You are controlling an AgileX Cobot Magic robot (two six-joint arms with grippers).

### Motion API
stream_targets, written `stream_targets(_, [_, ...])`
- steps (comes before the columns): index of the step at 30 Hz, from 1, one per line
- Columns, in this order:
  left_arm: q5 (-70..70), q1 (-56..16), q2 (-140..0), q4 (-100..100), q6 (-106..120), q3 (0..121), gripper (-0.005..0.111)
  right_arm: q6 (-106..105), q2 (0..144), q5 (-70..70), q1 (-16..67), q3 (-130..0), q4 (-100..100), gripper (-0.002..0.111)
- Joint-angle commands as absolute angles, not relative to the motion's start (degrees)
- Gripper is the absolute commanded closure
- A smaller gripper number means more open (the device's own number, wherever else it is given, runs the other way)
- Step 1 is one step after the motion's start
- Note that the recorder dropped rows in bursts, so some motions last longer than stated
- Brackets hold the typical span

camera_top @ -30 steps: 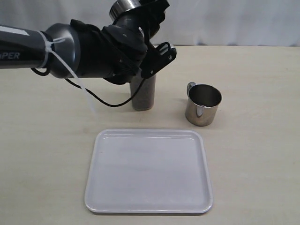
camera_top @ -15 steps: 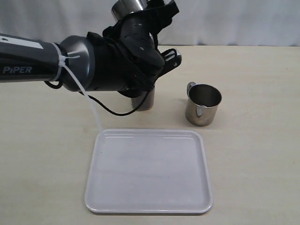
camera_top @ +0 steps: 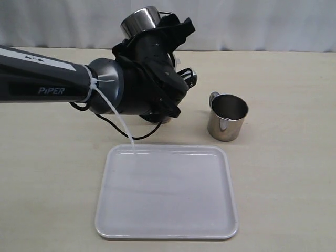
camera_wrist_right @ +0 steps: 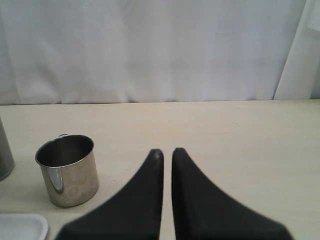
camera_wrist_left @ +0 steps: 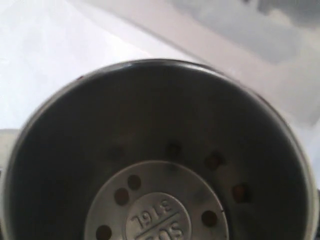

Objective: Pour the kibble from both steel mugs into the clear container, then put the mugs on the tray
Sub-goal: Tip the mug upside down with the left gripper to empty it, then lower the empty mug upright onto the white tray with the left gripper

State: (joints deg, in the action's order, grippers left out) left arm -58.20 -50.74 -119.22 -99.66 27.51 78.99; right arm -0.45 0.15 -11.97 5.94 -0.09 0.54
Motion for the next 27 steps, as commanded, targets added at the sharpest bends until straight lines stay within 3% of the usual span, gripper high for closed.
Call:
stream_targets(1, [-59.8,-51.3,-119.0,-99.9,26.8,79.9,0.107,-0.4,0.0,-12.0,6.1,0.0,0.4,0.104])
stream_targets(8, [-70.0,-51.5,-119.0,-99.9,25.5,84.2,0.107,-0.4,0.0,-12.0,6.1,0.0,0.4,0.104])
stream_targets(20, [-67.2,-54.8,-120.1,-99.9,25.8,82.6,0.107,-0.4,0.0,-12.0,6.1,0.0,0.4,0.104])
stream_targets(27, [-64.7,-54.6,-115.6,-95.6,11.5,82.6,0.107,-0.4,0.0,-12.0,6.1,0.0,0.4,0.104])
